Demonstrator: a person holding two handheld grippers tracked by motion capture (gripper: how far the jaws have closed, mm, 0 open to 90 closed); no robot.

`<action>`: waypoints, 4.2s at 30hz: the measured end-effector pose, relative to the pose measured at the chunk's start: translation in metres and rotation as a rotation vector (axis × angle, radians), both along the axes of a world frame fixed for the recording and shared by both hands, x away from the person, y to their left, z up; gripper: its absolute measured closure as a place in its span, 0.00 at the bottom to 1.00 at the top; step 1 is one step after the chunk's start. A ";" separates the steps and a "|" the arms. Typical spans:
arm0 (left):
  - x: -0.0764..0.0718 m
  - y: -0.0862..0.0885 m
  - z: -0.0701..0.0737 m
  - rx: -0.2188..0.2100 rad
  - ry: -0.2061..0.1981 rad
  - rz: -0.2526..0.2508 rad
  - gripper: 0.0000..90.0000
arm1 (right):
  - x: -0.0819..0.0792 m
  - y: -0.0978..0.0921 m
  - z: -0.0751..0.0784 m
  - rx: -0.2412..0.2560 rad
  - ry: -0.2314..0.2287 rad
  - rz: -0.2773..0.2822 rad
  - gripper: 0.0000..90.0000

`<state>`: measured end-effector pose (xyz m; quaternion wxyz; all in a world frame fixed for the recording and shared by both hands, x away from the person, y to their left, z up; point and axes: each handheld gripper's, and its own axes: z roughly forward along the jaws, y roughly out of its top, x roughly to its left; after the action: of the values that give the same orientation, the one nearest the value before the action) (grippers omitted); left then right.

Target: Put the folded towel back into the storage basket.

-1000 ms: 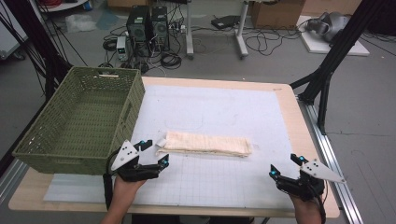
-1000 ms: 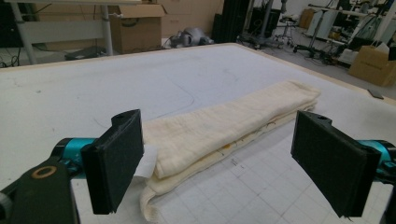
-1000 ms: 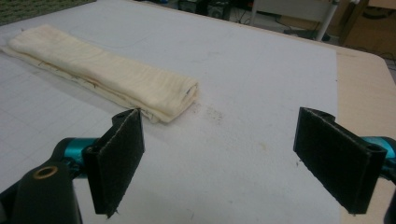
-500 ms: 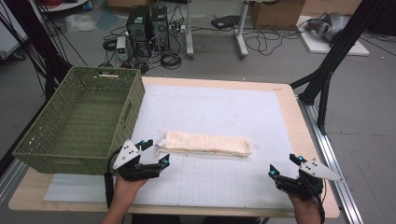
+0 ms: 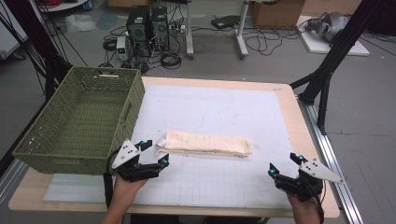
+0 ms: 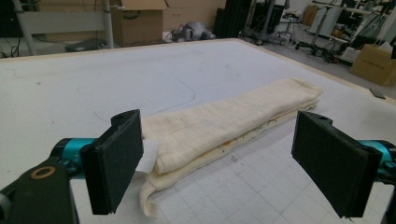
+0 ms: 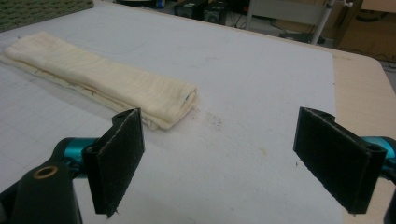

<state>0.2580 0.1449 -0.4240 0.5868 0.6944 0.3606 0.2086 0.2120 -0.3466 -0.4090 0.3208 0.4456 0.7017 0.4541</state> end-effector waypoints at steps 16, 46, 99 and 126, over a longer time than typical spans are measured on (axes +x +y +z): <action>0.015 -0.006 0.016 0.018 0.020 -0.013 0.20 | 0.000 0.003 0.002 -0.003 -0.002 0.010 0.17; 0.079 -0.028 -0.011 0.171 0.328 0.091 0.33 | 0.001 0.005 0.001 -0.001 0.018 0.033 0.18; 0.057 -0.023 -0.019 0.188 0.236 -0.040 0.89 | 0.061 0.043 -0.011 -0.039 0.143 0.057 0.23; 0.055 -0.019 -0.016 0.171 0.219 -0.050 0.88 | 0.106 0.078 -0.041 0.004 0.359 0.054 0.64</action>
<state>0.3128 0.1262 -0.4404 0.4875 0.7693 0.3859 0.1469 0.3182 -0.2688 -0.4498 0.1773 0.5009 0.7585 0.3773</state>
